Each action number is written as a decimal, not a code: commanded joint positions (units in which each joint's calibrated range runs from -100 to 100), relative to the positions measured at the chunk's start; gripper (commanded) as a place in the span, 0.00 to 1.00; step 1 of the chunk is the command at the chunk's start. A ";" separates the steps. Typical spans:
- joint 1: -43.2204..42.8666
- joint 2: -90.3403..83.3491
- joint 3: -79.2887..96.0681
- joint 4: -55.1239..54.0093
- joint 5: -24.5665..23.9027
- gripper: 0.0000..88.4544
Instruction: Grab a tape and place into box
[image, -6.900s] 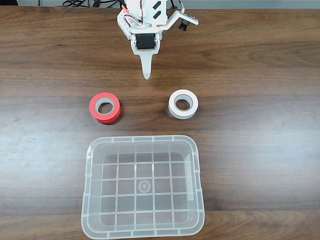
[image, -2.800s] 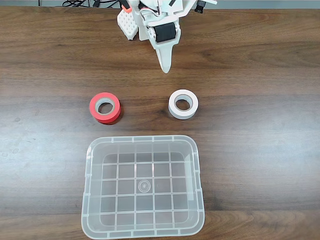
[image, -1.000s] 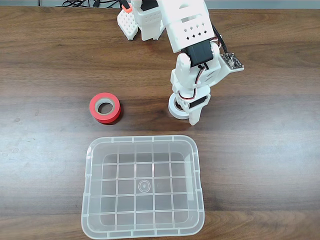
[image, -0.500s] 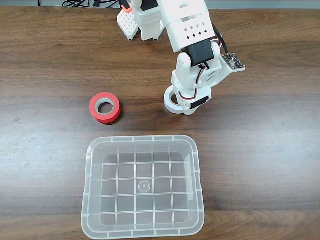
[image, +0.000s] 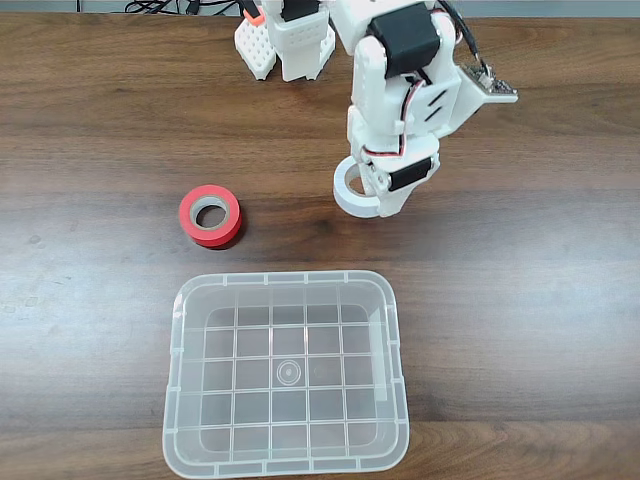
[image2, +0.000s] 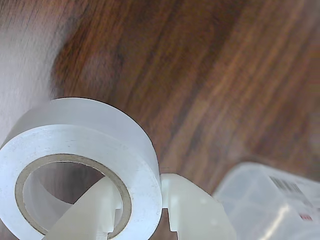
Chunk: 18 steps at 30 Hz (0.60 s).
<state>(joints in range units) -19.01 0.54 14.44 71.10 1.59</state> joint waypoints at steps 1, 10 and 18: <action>0.79 -13.90 -5.46 3.98 0.25 0.07; 7.01 -16.15 -18.51 3.98 2.31 0.07; 13.23 2.83 -40.94 3.21 2.99 0.07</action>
<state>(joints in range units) -9.24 -5.57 -9.30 75.25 4.30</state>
